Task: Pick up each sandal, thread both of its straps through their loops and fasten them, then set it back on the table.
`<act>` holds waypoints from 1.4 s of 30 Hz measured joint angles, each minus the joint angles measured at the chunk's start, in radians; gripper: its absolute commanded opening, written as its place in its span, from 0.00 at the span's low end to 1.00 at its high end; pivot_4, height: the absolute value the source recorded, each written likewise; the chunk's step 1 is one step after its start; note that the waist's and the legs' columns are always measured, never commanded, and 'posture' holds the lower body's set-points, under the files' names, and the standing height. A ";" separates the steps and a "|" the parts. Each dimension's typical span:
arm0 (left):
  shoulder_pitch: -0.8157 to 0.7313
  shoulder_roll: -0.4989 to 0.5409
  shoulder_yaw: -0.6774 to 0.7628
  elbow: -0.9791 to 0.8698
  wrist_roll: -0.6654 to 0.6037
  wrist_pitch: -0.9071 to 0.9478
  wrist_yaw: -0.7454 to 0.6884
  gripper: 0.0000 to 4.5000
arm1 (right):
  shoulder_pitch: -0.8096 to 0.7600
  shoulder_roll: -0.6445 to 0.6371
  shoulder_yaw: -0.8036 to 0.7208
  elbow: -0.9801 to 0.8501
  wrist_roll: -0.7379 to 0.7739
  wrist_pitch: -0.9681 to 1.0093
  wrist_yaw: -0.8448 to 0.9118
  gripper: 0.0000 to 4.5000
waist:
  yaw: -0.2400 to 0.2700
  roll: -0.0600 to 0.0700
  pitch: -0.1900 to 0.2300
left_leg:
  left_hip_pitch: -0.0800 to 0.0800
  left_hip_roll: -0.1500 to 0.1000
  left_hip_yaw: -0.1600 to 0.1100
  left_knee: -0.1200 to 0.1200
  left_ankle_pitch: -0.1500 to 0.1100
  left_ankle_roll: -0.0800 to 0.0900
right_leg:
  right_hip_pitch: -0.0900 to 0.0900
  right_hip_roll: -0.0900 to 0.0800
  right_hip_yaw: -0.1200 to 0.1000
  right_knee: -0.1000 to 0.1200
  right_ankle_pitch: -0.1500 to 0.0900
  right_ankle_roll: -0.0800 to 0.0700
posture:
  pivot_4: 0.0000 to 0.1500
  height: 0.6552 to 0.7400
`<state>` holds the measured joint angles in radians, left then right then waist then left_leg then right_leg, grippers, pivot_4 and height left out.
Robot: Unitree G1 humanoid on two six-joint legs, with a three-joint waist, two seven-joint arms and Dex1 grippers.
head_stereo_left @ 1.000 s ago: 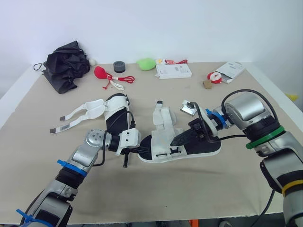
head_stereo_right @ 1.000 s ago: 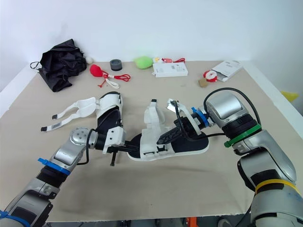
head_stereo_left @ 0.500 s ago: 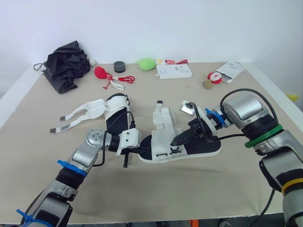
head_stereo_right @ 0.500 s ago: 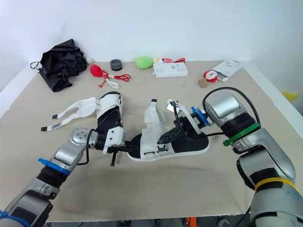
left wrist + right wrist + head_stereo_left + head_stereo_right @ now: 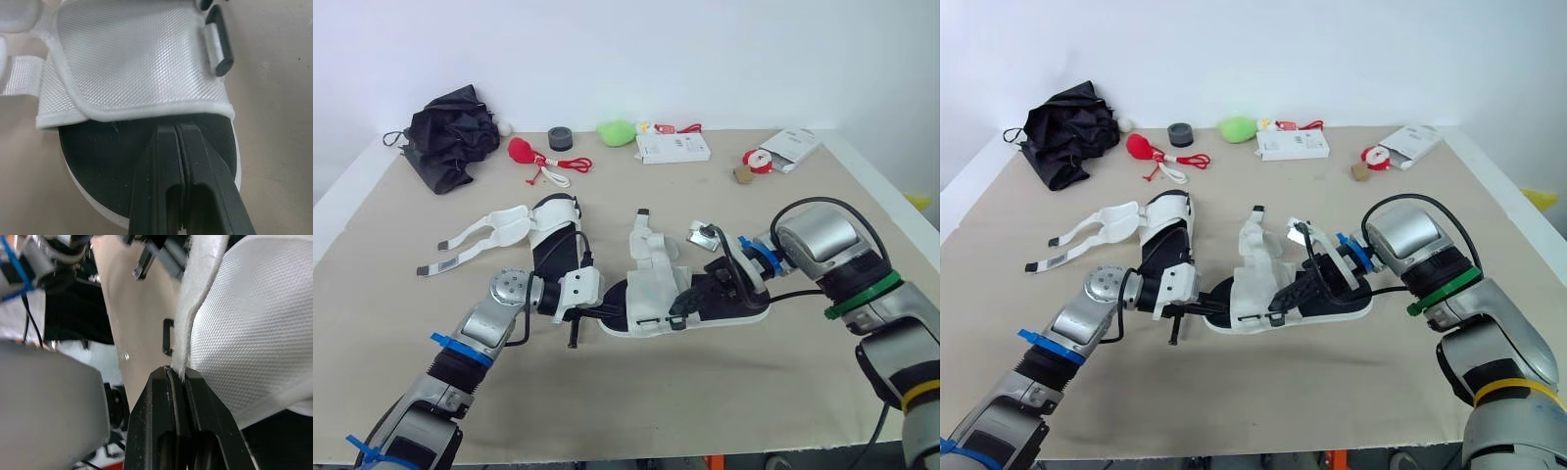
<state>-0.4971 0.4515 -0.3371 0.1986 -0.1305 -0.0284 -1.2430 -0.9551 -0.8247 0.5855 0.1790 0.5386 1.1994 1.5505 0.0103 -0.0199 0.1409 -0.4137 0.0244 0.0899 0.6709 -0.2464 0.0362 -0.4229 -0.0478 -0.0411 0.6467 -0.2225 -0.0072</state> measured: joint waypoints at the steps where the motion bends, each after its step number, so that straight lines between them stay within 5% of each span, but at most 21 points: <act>1: 0.002 0.001 0.001 -0.001 0.000 0.000 0.000 0.00 | 0.018 -0.006 -0.008 -0.021 -0.001 -0.031 0.000 0.02 | -0.001 0.000 0.000 | 0.000 0.000 0.000 0.000 -0.001 -0.001 | 0.000 0.001 0.001 0.000 0.000 0.001 | 1.00 1.00; 3: 0.003 0.002 0.001 -0.001 0.000 0.002 0.000 0.00 | 0.054 -0.012 -0.033 -0.052 -0.016 -0.101 -0.007 0.02 | -0.001 0.000 -0.002 | 0.002 0.000 0.000 0.000 -0.001 -0.001 | 0.002 0.001 0.002 0.000 -0.001 0.002 | 1.00 1.00; 5: 0.005 0.002 0.001 0.001 0.000 0.004 0.000 0.00 | 0.083 -0.013 -0.051 -0.072 -0.034 -0.154 -0.019 0.16 | -0.001 -0.001 -0.003 | 0.006 0.000 0.000 0.000 -0.002 -0.001 | 0.005 0.002 0.002 0.000 -0.003 0.002 | 1.00 1.00; 12: 0.006 0.003 0.000 0.003 0.000 0.004 -0.001 0.00 | 0.100 -0.022 -0.089 -0.081 -0.055 -0.164 -0.041 0.87 | -0.001 -0.001 -0.004 | 0.007 0.000 0.000 0.000 -0.003 -0.001 | 0.006 0.001 0.002 0.000 -0.004 0.002 | 1.00 1.00; 19: -0.003 0.001 -0.003 0.010 0.000 0.004 -0.013 0.00 | 0.195 -0.107 -0.317 -0.180 0.074 -0.003 -0.084 0.87 | 0.000 -0.001 -0.004 | 0.007 0.000 0.000 -0.001 -0.004 -0.002 | 0.006 0.000 0.001 0.000 -0.005 -0.001 | 1.00 1.00; 24: -0.011 -0.001 -0.008 0.015 -0.002 0.005 -0.014 0.00 | 0.465 -0.122 -0.523 -0.436 0.219 0.128 -0.213 0.87 | 0.003 -0.001 -0.004 | 0.007 0.000 -0.001 0.000 -0.004 -0.003 | 0.007 -0.001 0.000 0.000 -0.006 0.000 | 1.00 1.00; 29: -0.026 0.000 -0.009 0.030 -0.002 0.012 -0.018 0.00 | 0.707 0.035 -0.645 -0.633 0.297 0.229 -0.449 0.87 | 0.001 -0.002 -0.006 | 0.009 0.000 -0.001 0.001 -0.004 -0.003 | 0.010 -0.001 0.000 0.000 -0.010 0.009 | 1.00 1.00; 33: -0.038 -0.003 -0.010 0.041 -0.001 0.018 -0.018 0.00 | 0.678 0.150 -0.713 -0.621 0.301 0.261 -0.621 0.87 | -0.001 -0.002 -0.006 | 0.010 0.000 0.000 0.002 -0.002 -0.001 | 0.010 -0.001 0.002 0.000 -0.008 0.012 | 1.00 1.00; 42: -0.042 -0.003 -0.014 0.037 -0.001 0.026 -0.035 0.00 | 0.608 0.171 -0.768 -0.576 0.384 0.333 -0.701 0.87 | 0.000 -0.002 -0.006 | 0.009 0.000 -0.001 0.000 -0.003 -0.001 | 0.009 0.000 0.002 0.000 -0.008 0.006 | 1.00 1.00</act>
<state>-0.5395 0.4481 -0.3511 0.2357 -0.1312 -0.0023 -1.2780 -0.3473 -0.6537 -0.1824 -0.3968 0.9227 1.5326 0.8497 0.0099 -0.0220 0.1349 -0.4050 0.0242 0.0893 0.6708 -0.2498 0.0350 -0.4135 -0.0477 -0.0390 0.6462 -0.2309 -0.0013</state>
